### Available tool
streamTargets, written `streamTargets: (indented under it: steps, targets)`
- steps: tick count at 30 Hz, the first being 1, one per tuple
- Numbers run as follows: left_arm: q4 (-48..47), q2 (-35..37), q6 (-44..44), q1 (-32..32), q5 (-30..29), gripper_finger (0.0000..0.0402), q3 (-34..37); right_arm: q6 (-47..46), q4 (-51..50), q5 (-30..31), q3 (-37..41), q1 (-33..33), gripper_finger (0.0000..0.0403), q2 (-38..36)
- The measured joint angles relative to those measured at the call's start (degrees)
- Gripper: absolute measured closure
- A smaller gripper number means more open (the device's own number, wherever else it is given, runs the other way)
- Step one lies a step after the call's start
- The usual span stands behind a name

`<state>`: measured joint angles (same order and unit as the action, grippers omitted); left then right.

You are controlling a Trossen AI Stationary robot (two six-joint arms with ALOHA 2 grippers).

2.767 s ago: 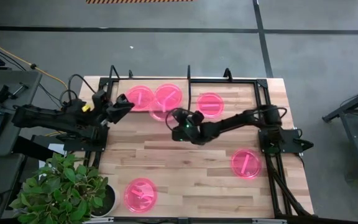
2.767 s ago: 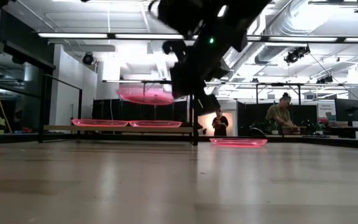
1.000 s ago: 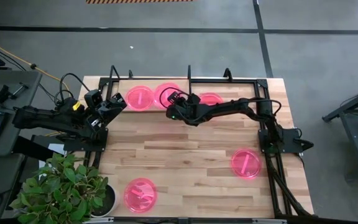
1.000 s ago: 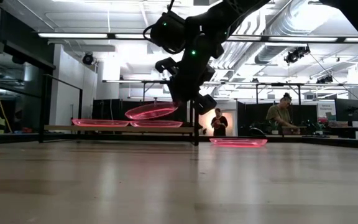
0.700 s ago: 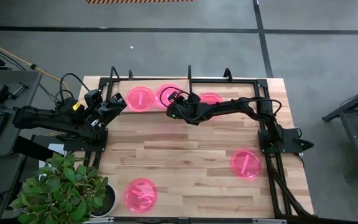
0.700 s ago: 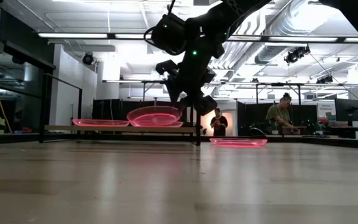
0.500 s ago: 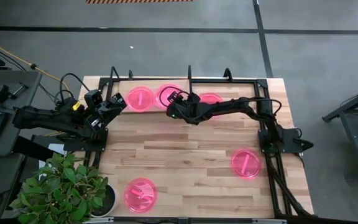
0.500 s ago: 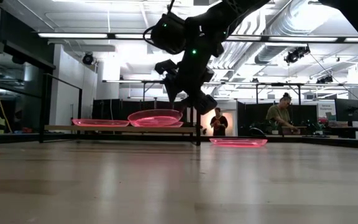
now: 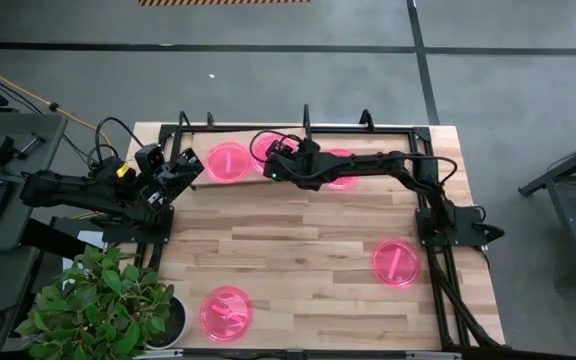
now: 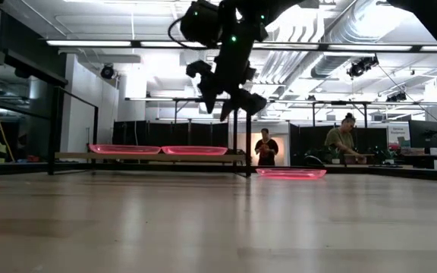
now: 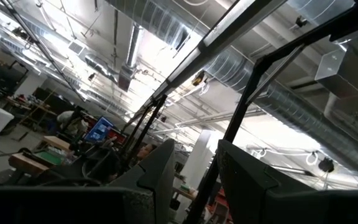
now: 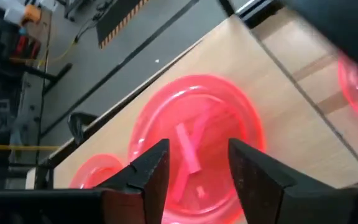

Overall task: Place and stack plates onto a shelf
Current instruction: Stack the pink plate on top of the pink plate on the shelf

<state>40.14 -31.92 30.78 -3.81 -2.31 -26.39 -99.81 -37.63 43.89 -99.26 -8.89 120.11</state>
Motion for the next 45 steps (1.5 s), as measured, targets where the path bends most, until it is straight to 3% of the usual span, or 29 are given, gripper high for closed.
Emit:
streamTargets:
  steps: [7,11,17,20,24,26,29,38,41,45]
  targets:
    - [0.0,0.0,-0.6,0.0,-0.1,0.0291,0.0,21.1,0.0,-3.8,-5.8,0.4,0.0256,0.0]
    - [0.0,0.0,-0.5,0.0,-0.1,0.0291,0.0,26.6,0.1,-6.2,-8.4,1.1,0.0256,0.0]
    - [0.0,0.0,-0.6,0.0,-0.5,0.0291,0.0,45.6,-1.3,-15.1,-11.2,3.0,0.0257,-1.9]
    - [0.0,0.0,-0.6,0.0,-0.6,0.0291,0.0,57.9,-7.5,-20.5,-11.4,4.8,0.0257,-4.8]
    - [-0.6,-0.1,-0.9,0.0,-1.1,0.0291,0.0,67.8,-23.4,-25.4,-10.2,7.3,0.0257,-8.3]
    - [-1.2,-0.4,-0.9,0.0,-1.5,0.0291,0.0,68.6,-29.0,-26.0,-6.7,8.7,0.0257,-10.9]
    - [-2.2,-0.7,-1.0,0.0,-2.1,0.0291,0.0,67.4,-26.9,-27.8,2.1,11.2,0.0257,-17.5]
    - [-5.7,-1.3,-1.0,0.0,-3.1,0.0291,0.0,53.6,8.7,-31.5,32.9,19.4,0.0257,-39.5]
    - [-5.7,-1.7,-1.0,0.0,-4.5,0.0291,0.0,51.5,18.0,-31.6,38.8,20.9,0.0257,-43.1]
    - [-5.6,-2.5,-1.0,0.0,-6.4,0.0291,0.0,50.3,22.4,-31.5,42.2,21.5,0.0257,-45.0]
